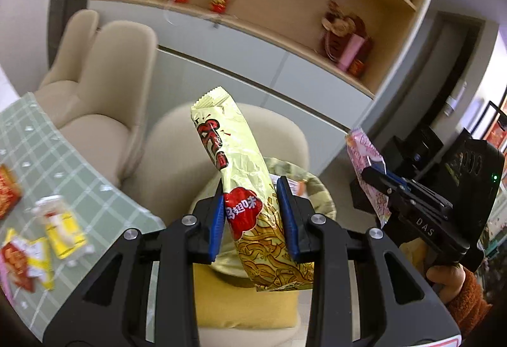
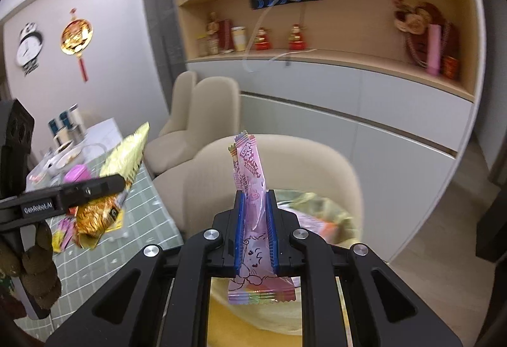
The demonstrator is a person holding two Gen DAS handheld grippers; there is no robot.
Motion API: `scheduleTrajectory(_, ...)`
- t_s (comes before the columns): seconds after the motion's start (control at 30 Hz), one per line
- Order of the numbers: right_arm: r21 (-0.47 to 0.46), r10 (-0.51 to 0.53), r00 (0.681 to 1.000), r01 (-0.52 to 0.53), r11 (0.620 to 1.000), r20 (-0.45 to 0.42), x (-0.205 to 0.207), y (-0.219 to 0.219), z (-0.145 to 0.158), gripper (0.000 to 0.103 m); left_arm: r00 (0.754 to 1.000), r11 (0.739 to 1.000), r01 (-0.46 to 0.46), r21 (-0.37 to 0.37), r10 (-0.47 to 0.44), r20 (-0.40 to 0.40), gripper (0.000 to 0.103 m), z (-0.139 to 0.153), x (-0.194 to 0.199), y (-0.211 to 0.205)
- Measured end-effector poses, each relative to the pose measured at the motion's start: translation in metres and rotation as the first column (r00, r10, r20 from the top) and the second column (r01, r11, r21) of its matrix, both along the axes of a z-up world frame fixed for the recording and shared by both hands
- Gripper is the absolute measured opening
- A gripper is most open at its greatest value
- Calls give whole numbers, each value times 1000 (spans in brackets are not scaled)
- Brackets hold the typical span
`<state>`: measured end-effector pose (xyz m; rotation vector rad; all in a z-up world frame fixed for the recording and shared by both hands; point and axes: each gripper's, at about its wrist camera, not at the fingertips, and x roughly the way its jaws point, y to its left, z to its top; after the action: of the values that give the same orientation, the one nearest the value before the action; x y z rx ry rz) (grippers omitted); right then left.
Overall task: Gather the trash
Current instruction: 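Carry both held snacks to the yellow-lined bin and open both grippers over it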
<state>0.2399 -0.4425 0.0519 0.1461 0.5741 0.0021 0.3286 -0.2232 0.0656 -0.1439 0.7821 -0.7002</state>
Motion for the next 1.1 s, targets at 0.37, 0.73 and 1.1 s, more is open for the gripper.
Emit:
scheduleTrajectory(0.37, 12, -112, 994, 112, 994, -2, -4, -81, -20, 14, 987, 993, 119, 23, -116, -111, 30, -46, 34, -93)
scheduleTrajectory(0.73, 65, -171, 983, 176, 982, -66, 6, -114, -55, 14, 925, 949, 219, 226, -128, -356, 29, -135, 84, -169)
scheduleTrajectory(1.1, 65, -169, 978, 178, 982, -122, 19, -119, -75, 14, 911, 927, 219, 304, -83, -404, 28, -164, 107, -198)
